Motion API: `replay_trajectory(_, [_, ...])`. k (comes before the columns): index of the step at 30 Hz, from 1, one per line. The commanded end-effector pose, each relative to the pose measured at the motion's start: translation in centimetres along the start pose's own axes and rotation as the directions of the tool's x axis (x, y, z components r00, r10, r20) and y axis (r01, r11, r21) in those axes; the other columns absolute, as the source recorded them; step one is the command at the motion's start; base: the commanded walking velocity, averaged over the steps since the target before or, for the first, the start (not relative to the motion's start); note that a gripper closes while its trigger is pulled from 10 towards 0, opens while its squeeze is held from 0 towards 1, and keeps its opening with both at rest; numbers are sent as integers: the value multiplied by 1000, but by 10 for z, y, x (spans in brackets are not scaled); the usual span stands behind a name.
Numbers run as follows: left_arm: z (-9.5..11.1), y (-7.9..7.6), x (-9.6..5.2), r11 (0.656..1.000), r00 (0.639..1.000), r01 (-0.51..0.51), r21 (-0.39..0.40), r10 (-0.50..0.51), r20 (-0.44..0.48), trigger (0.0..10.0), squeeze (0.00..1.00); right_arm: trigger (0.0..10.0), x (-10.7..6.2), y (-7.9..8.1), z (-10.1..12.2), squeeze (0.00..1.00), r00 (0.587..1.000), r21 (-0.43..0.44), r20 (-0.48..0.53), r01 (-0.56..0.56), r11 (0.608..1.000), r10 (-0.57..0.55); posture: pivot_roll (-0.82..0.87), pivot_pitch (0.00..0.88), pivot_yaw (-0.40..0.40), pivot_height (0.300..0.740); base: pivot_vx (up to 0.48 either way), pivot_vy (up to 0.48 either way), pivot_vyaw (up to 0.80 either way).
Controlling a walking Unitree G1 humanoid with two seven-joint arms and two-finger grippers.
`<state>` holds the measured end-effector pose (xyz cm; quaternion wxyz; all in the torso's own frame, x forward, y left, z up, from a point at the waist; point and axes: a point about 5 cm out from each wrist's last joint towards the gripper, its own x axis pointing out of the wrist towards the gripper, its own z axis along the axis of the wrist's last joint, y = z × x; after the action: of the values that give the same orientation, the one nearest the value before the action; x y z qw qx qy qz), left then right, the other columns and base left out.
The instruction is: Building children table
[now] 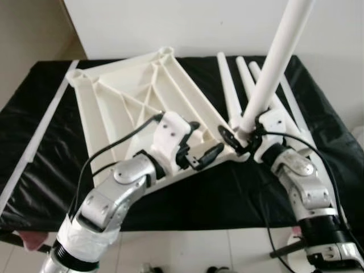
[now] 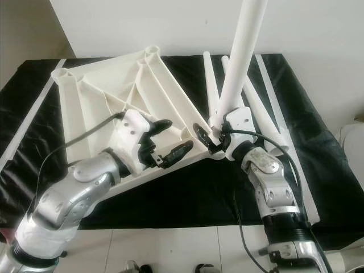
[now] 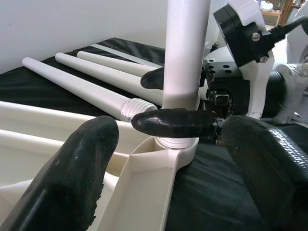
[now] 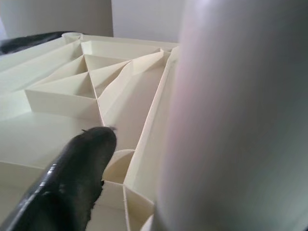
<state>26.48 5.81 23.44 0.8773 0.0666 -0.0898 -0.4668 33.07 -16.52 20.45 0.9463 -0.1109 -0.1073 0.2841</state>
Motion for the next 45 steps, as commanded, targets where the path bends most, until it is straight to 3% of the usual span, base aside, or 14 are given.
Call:
replay_trajectory(1, [-5,-4,0,997,997,73,1,-73,-22,10000,0,4471,-1,-3,-1,0,1000,-7,0,-13,1000,13,-77,153,46,740,0,0,0])
replay_trajectory(5, [-4,-4,-1,997,997,74,-1,-74,-20,10000,0,3608,-2,-6,-2,0,1000,-4,-9,-9,1000,9,-77,151,45,740,0,0,0])
replay_trajectory(6, [-4,-4,-1,997,997,74,-1,-74,-20,10000,0,1255,-3,-8,-3,0,1000,-4,-12,-5,1000,5,-76,151,45,740,0,0,0])
replay_trajectory(7, [-4,-5,-1,997,997,75,-1,-75,-20,10000,0,0,-4,-11,-4,0,1000,-5,-19,6,1000,-6,-76,148,44,740,0,0,0])
replay_trajectory(15, [-4,-5,-1,997,997,77,-2,-77,-19,10000,0,0,-8,-16,-9,0,999,15,-34,29,999,-29,-77,143,40,740,0,0,0])
replay_trajectory(16, [-4,-6,-1,997,997,78,-1,-78,-19,10000,0,8353,-8,-16,-11,0,998,20,-41,46,999,-45,-78,139,39,740,0,0,0])
replay_trajectory(17, [-4,-6,-1,997,997,79,-1,-79,-19,10000,0,8353,-9,-15,-13,0,997,22,-46,58,998,-57,-78,139,39,740,0,0,0])
replay_trajectory(18, [-4,-6,-1,997,996,81,-2,-82,-19,10000,0,10000,-9,-14,-14,0,997,34,-48,69,997,-68,-79,137,37,740,0,0,0])
replay_trajectory(26, [-5,-9,-1,996,996,89,-6,-89,-17,10000,0,10000,-9,-10,-20,0,980,80,-81,188,979,-182,-83,132,31,740,0,0,0])
replay_trajectory(34, [-6,-7,-1,995,995,95,-6,-95,-33,10000,0,10000,-12,-9,-20,0,895,95,-136,439,894,-425,-84,137,29,740,0,0,0])
replay_trajectory(38, [-11,-2,-2,997,996,77,1,-77,-55,10000,0,10000,-16,9,-15,0,804,81,-156,590,803,-574,-88,144,21,740,0,0,0])
replay_trajectory(40, [-11,-2,-2,997,996,77,1,-77,-55,10000,0,10000,-16,9,-15,0,804,81,-156,590,803,-574,-88,144,21,740,0,0,0])
replay_trajectory(42, [-10,1,-4,998,996,68,1,-68,-54,10000,0,10000,-19,19,-15,0,732,115,-180,679,725,-657,-90,148,21,740,0,0,0])
replay_trajectory(45, [-11,3,-5,998,996,60,4,-60,-61,10000,0,10000,-22,24,-14,0,677,92,-193,734,673,-711,-82,147,20,740,0,0,0])
